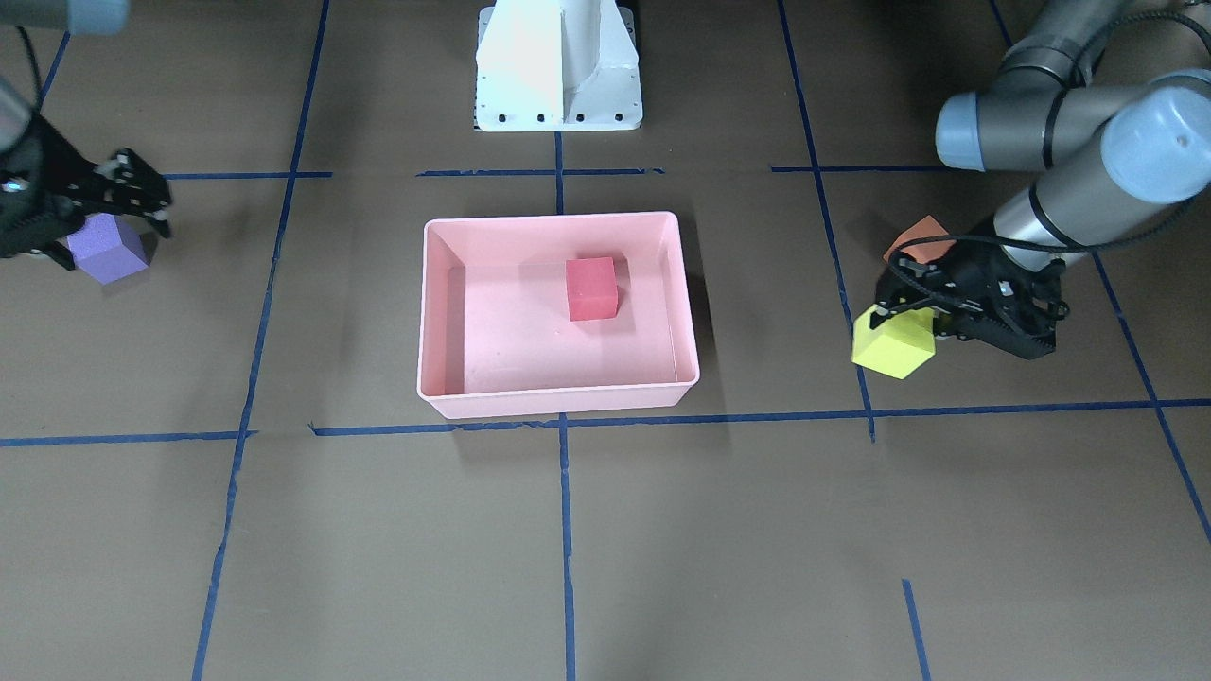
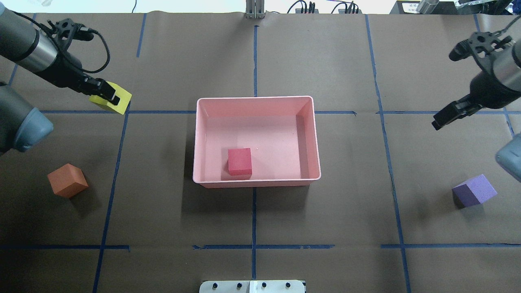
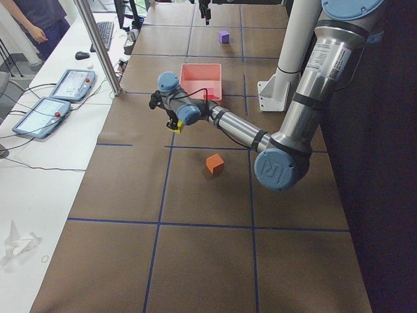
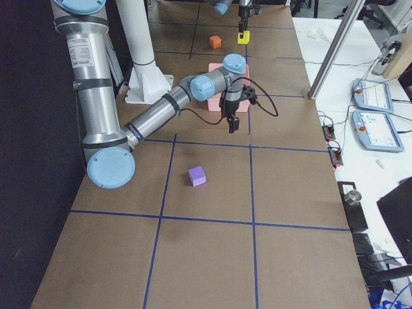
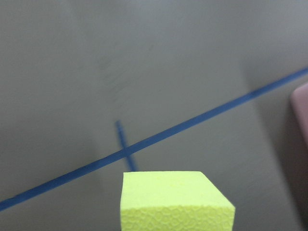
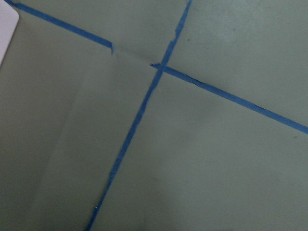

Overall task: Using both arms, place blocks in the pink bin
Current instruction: 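Lift the yellow cube with the left gripper toward the bin while the right gripper withdraws, then lower the yellow cube into the bin while the right gripper grasps the purple cube, then carry the purple cube into the bin while the left gripper reaches the orange cube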

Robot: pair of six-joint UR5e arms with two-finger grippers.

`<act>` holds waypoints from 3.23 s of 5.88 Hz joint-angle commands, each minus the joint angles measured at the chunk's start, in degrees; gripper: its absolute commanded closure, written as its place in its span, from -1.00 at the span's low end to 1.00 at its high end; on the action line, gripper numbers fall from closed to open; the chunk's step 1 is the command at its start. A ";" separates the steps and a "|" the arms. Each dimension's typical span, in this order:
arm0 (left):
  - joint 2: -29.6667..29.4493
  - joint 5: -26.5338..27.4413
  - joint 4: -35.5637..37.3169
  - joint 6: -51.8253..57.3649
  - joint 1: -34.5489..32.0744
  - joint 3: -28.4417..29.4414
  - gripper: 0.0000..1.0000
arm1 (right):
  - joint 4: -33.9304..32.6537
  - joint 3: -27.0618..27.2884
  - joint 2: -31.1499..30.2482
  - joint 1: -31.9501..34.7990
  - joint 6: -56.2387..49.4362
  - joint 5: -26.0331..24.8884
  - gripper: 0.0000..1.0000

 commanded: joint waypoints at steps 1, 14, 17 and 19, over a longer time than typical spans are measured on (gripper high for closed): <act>-12.58 8.39 15.71 -17.04 9.08 -6.69 0.03 | 13.70 0.47 -13.10 1.91 -5.61 0.27 -0.99; -15.75 17.96 19.40 -20.14 18.28 -7.93 -1.00 | 45.37 -13.19 -20.73 -14.00 24.01 -2.90 0.76; -0.66 17.51 19.32 8.79 15.04 -17.77 -1.00 | 13.51 -0.87 0.86 -14.09 41.00 -2.10 0.76; 11.28 17.34 17.48 25.70 10.21 -21.20 -1.00 | -8.51 -2.76 24.51 -18.63 51.20 -3.50 0.75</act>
